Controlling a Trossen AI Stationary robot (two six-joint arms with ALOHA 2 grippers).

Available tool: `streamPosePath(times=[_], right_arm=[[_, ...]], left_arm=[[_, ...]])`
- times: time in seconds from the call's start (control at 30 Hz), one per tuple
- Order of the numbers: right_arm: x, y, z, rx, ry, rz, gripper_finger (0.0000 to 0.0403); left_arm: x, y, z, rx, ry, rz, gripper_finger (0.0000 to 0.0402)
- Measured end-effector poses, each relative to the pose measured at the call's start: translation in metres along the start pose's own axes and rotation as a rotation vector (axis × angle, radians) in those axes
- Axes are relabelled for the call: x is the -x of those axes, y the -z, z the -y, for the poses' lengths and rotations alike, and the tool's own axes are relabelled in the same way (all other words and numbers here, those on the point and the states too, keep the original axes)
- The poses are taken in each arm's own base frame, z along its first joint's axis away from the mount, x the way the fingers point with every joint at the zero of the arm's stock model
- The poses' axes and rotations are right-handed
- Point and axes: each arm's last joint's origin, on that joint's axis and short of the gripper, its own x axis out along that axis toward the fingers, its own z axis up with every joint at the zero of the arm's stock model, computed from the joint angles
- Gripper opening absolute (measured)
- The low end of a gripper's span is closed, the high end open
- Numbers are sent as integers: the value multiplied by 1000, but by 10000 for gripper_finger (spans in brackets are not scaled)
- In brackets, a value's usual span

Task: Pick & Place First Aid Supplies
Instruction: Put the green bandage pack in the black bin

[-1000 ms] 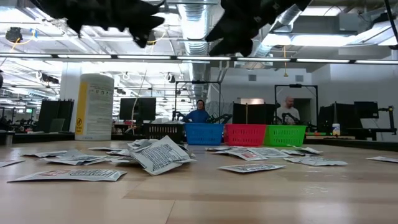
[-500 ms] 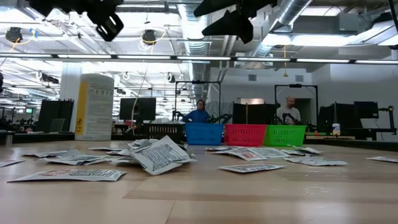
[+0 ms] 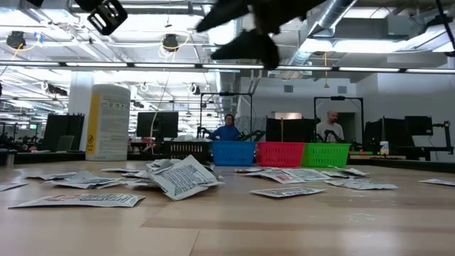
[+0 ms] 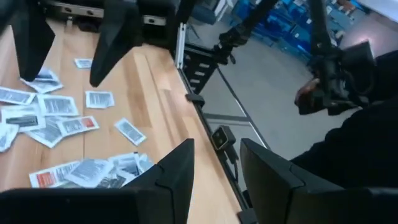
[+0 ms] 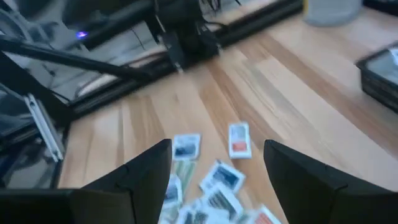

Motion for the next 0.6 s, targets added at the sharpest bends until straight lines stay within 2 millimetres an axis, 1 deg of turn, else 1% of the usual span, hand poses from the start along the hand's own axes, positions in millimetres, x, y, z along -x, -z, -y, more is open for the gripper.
streamPosePath(times=[0.07,0.13,0.27,0.37,0.43,0.53,0.6], right_arm=[[-10,-2,-4,35,-35,29,249],[-24,-2,-6,87,-52,44,249],[-47,4,-3,212,-87,0,249],[-58,13,1,206,-107,-34,249],[-61,20,5,215,-110,-86,249],[-65,26,7,265,-115,-122,249],[-65,31,9,332,-124,-163,249]], left_arm=[[-1,0,1,13,-35,16,131],[-2,1,2,18,-78,23,131],[-4,3,0,24,-173,49,131],[-6,10,-5,67,-237,53,131],[-7,16,-8,119,-256,53,131],[-10,27,-12,189,-258,42,131],[-13,34,-12,208,-253,49,131]])
